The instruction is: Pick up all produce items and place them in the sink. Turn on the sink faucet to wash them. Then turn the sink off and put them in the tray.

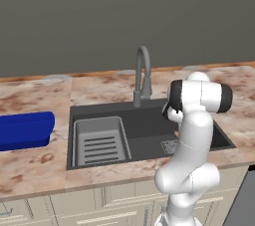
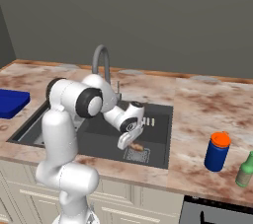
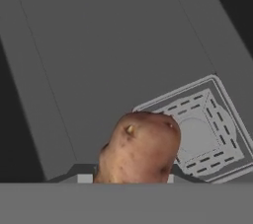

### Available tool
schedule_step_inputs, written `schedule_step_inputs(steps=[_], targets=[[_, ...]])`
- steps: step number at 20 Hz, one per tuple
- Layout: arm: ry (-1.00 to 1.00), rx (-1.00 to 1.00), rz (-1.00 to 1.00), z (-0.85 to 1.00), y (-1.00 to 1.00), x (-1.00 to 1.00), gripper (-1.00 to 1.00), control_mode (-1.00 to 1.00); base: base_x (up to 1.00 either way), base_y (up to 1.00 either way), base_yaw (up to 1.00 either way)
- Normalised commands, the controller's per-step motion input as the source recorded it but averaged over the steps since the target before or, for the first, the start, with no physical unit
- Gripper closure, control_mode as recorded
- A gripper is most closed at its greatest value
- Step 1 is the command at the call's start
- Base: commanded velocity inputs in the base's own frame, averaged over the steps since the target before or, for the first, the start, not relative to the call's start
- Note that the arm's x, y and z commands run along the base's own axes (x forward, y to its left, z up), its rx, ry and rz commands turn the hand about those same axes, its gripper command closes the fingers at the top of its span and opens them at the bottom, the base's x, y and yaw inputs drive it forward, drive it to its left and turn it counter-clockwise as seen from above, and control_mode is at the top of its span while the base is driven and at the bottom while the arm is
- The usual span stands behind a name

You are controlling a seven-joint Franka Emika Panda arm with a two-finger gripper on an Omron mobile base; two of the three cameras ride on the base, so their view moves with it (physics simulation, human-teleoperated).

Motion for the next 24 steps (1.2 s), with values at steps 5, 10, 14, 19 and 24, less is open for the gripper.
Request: schedule_step_inputs(steps=[5, 10, 14, 19, 24], targets=[[0.00, 0.01, 0.01, -0.24, 0.00, 0.02, 1.00, -1.00, 0.00, 0.00, 0.00], [0.00, 0.00, 0.00, -0.22, 0.00, 0.08, 1.00, -1.00, 0.00, 0.00, 0.00], [0.00, 0.00, 0.00, -0.21, 0.00, 0.07, 1.00, -1.00, 0.00, 0.00, 0.00], [0.00, 0.00, 0.00, -0.19, 0.00, 0.09, 1.00, -1.00, 0.00, 0.00, 0.00], [0.00, 0.00, 0.00, -0.16, 0.00, 0.13, 1.00, -1.00, 0.00, 0.00, 0.00]])
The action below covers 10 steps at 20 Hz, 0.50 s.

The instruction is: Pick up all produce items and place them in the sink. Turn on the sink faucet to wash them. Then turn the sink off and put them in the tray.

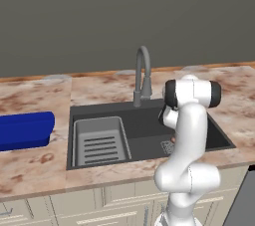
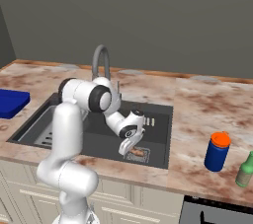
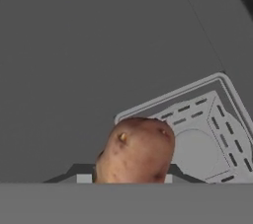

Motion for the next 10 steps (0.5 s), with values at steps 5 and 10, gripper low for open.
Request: schedule_step_inputs(steps=[5, 10], targets=[[0.00, 0.00, 0.00, -0.13, 0.00, 0.16, 1.00, -1.00, 0.00, 0.00, 0.00], [0.00, 0.00, 0.00, -0.16, 0.00, 0.17, 1.00, -1.00, 0.00, 0.00, 0.00]])
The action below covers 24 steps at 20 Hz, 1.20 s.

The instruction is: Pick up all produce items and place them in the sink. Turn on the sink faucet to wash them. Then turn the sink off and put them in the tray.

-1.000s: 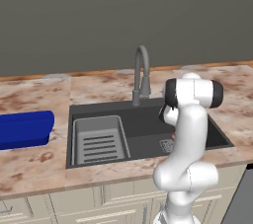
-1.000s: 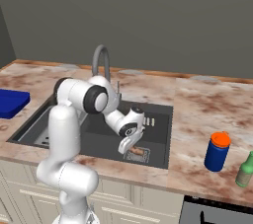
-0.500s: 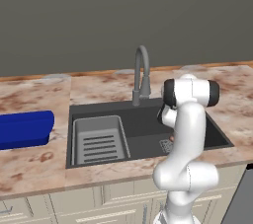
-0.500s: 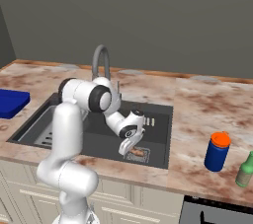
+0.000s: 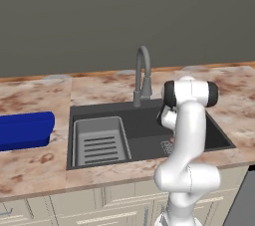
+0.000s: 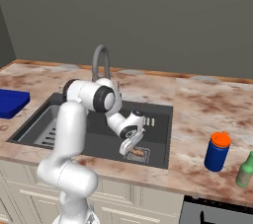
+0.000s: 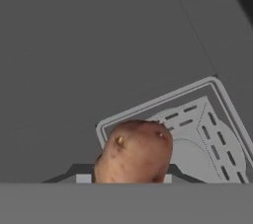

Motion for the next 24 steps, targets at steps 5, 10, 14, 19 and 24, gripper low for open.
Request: schedule_step_inputs(steps=[5, 10, 14, 19, 24], targets=[[0.00, 0.00, 0.00, -0.22, 0.00, 0.14, 1.00, -1.00, 0.00, 0.00, 0.00], [0.00, 0.00, 0.00, -0.26, 0.00, 0.17, 1.00, -1.00, 0.00, 0.00, 0.00], [0.00, 0.00, 0.00, -0.22, 0.00, 0.14, 1.00, -1.00, 0.00, 0.00, 0.00], [0.00, 0.00, 0.00, -0.18, 0.00, 0.15, 1.00, -1.00, 0.00, 0.00, 0.00], [0.00, 0.00, 0.00, -0.16, 0.00, 0.12, 1.00, -1.00, 0.00, 0.00, 0.00]])
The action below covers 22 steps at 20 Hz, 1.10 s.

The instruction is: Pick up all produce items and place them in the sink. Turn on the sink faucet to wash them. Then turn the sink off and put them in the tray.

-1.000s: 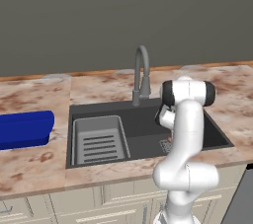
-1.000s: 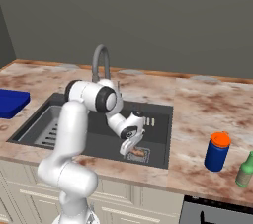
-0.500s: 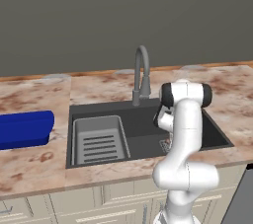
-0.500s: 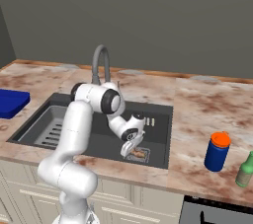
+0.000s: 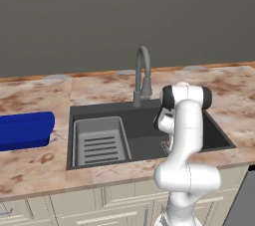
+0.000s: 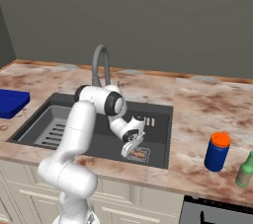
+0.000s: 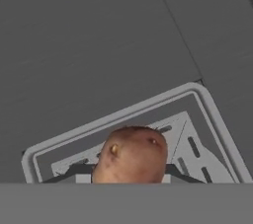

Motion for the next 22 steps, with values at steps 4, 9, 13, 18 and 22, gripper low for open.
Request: schedule_step_inputs(steps=[4, 9, 13, 18, 22], targets=[[0.00, 0.00, 0.00, -0.20, 0.00, 0.13, 1.00, -1.00, 0.00, 0.00, 0.00], [0.00, 0.00, 0.00, -0.22, 0.00, 0.10, 1.00, -1.00, 0.00, 0.00, 0.00], [0.00, 0.00, 0.00, -0.21, 0.00, 0.06, 1.00, -1.00, 0.00, 0.00, 0.00], [0.03, 0.00, 0.00, -0.18, 0.01, 0.01, -1.00, -1.00, 0.00, 0.00, 0.00], [0.00, 0.00, 0.00, -0.02, 0.00, 0.00, -1.00, -1.00, 0.00, 0.00, 0.00]])
